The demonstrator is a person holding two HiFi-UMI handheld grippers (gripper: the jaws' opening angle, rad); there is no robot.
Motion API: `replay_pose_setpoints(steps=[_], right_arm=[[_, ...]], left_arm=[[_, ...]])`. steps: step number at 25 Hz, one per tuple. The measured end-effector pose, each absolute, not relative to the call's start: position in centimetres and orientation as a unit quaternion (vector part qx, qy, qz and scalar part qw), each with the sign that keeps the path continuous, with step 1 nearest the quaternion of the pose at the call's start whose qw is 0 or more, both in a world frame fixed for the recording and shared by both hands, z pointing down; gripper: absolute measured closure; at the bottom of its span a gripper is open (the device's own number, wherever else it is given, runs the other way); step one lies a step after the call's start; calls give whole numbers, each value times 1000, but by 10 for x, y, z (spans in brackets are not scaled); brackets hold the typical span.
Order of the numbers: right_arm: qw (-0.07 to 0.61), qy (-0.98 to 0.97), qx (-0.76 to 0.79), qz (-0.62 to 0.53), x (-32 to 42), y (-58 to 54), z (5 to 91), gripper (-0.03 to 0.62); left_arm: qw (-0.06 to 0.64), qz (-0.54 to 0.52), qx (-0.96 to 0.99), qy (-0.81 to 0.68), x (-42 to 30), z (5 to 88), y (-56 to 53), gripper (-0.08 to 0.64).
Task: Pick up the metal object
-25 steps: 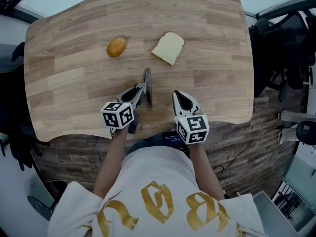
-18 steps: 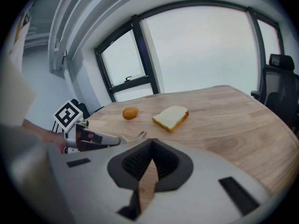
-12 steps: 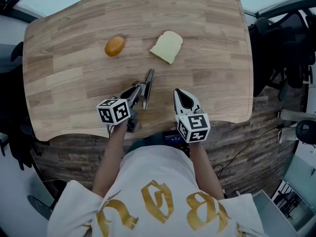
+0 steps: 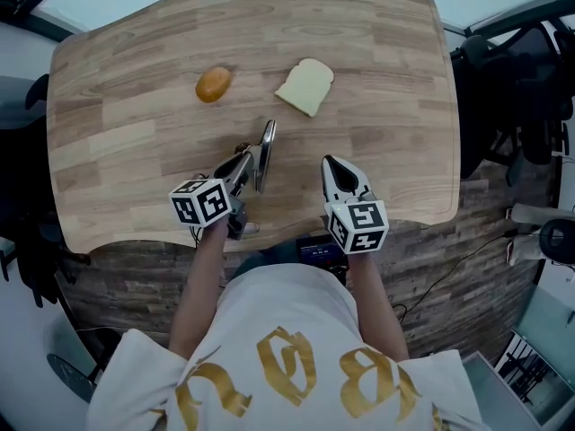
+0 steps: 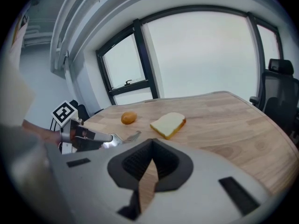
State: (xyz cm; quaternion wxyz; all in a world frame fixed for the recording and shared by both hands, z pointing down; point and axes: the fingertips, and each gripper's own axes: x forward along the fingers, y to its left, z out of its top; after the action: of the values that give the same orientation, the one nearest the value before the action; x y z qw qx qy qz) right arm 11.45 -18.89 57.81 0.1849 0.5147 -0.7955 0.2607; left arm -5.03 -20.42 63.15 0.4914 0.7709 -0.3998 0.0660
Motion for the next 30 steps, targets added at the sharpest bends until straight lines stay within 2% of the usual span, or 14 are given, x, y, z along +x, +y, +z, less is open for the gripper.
replay_pose_setpoints(steps=[18, 30], right_arm=[[162, -824, 496, 220, 91, -182, 539, 581], [116, -837, 500, 192, 66, -184, 494, 581]], left_arm=[[462, -29, 779, -423, -83, 572, -207, 532], [433, -70, 789, -430, -101, 527, -198, 532]])
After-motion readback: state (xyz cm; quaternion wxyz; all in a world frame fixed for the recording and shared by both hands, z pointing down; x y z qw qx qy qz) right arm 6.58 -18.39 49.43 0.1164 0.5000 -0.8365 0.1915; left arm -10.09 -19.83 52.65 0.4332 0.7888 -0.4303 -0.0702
